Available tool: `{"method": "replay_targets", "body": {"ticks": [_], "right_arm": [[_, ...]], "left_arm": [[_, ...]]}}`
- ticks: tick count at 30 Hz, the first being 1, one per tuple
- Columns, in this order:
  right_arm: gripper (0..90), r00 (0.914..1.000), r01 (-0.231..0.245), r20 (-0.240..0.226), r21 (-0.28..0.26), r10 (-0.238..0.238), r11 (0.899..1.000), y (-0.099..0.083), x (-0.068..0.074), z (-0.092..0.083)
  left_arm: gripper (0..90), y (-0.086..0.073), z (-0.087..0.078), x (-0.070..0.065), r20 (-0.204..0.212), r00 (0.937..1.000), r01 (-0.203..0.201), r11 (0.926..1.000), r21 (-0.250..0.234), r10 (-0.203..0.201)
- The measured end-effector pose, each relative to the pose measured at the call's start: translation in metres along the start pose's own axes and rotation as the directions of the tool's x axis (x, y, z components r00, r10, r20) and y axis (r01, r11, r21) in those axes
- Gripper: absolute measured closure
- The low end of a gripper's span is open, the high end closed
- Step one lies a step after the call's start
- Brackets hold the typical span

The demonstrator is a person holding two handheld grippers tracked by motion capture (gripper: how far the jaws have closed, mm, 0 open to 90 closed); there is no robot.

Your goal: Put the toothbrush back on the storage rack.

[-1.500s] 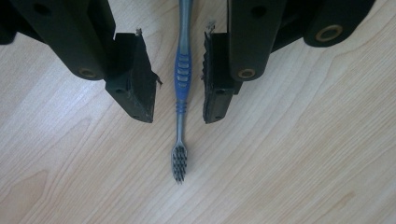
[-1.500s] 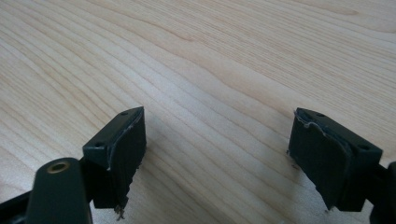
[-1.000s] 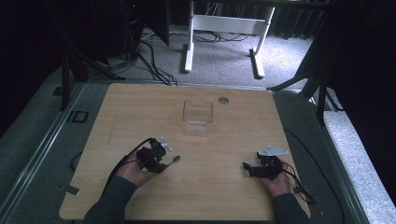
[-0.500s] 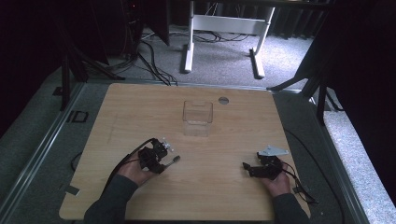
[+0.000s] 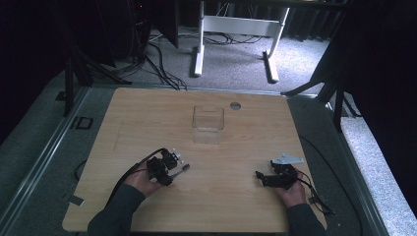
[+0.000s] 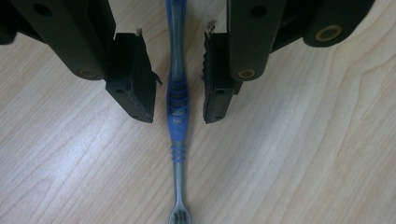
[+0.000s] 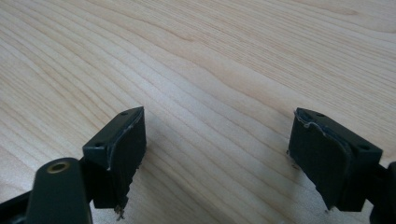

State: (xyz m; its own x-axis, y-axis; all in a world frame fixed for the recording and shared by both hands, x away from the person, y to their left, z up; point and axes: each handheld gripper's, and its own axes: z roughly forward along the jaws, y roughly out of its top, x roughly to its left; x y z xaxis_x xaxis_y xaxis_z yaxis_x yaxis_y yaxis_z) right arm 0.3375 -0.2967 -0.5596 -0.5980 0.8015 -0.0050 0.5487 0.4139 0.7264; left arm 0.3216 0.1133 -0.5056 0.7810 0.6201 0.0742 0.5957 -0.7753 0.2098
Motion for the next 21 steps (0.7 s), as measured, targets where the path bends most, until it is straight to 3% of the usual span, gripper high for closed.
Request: {"method": "replay_targets", "body": {"ticks": [14, 21], "right_arm": [[18.7, 1.0, -0.001, 0.0, -0.001, 0.001, 1.0, 0.0, 0.0, 0.0], [18.7, 1.0, 0.0, 0.0, -0.001, 0.0, 1.0, 0.0, 0.0, 0.0]], "left_arm": [[72.1, 0.0005, 0.0047, 0.0035, 0.039, 0.9992, 0.008, 0.9975, 0.07, -0.011], [74.9, 0.0024, 0.0059, 0.0035, 0.034, 0.9993, 0.01, 0.9961, 0.088, -0.013]]}}
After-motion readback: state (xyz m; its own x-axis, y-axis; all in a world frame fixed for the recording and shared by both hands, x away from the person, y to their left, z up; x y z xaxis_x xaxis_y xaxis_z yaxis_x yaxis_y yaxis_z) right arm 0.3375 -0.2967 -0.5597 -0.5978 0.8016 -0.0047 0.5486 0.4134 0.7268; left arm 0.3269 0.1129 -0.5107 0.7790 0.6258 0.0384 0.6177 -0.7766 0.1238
